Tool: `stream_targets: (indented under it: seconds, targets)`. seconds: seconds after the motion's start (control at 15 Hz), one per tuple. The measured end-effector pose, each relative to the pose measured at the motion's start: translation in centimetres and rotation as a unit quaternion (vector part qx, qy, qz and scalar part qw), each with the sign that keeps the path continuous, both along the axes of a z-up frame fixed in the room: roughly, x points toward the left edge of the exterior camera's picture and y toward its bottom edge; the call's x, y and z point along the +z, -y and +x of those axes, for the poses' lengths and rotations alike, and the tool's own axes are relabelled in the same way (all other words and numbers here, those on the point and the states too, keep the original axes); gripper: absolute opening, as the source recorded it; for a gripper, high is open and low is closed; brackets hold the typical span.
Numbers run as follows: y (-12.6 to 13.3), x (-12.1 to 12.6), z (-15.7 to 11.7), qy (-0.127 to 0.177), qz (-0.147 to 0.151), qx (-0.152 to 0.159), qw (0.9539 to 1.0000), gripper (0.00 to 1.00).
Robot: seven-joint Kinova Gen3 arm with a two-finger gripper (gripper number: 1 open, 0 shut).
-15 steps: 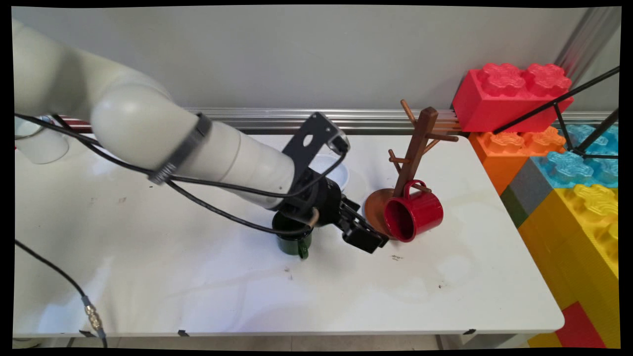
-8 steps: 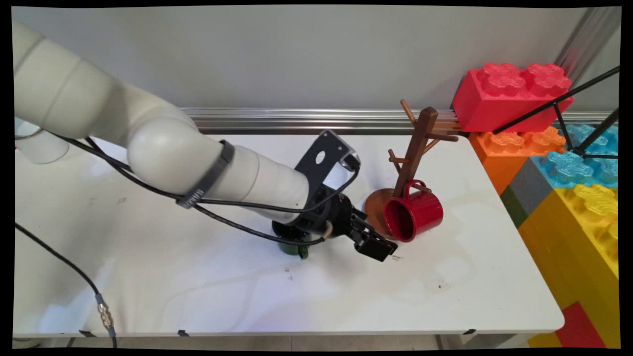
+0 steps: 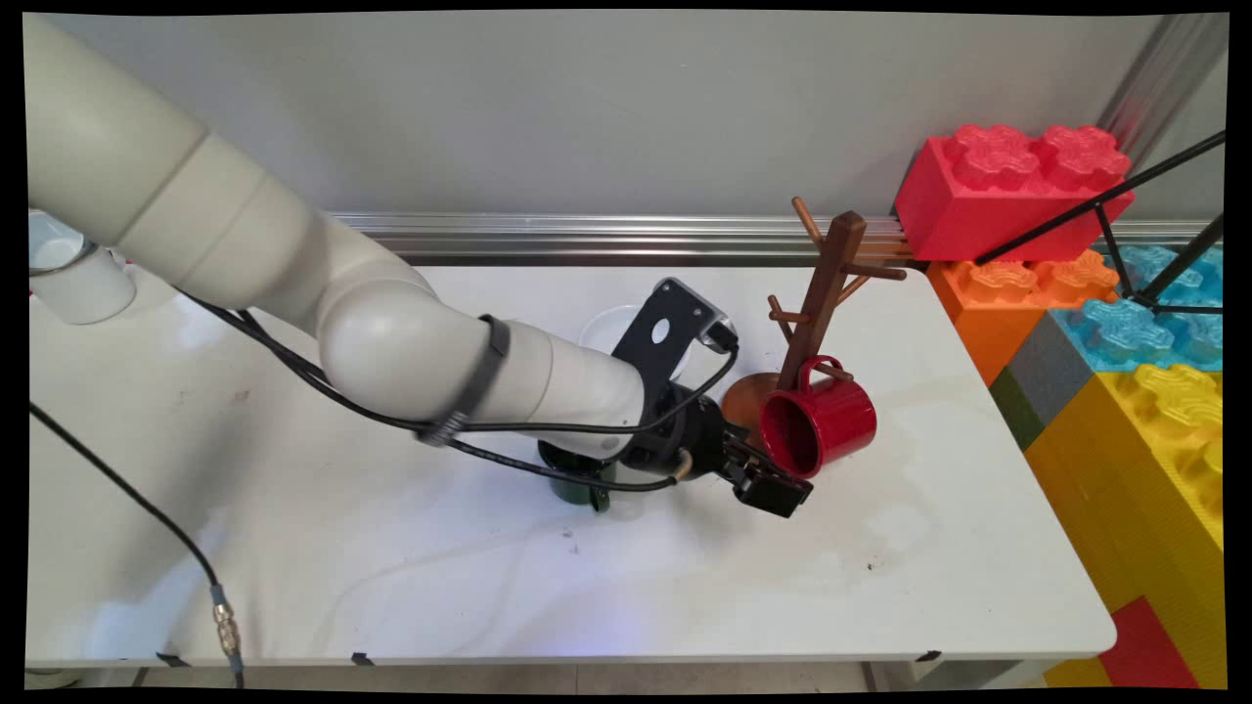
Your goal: Pick up the red mug from the rack
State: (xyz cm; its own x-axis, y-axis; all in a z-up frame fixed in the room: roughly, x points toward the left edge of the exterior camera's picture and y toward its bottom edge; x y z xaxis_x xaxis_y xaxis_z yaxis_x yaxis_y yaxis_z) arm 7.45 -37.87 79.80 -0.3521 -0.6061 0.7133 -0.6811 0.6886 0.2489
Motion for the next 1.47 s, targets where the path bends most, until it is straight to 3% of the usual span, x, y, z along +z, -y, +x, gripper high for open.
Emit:
stream_targets:
  seconds: [1.47]
  targets:
    - [3.0, -4.7, -4.9, -0.060, 0.012, 0.057, 0.9965, 1.00]
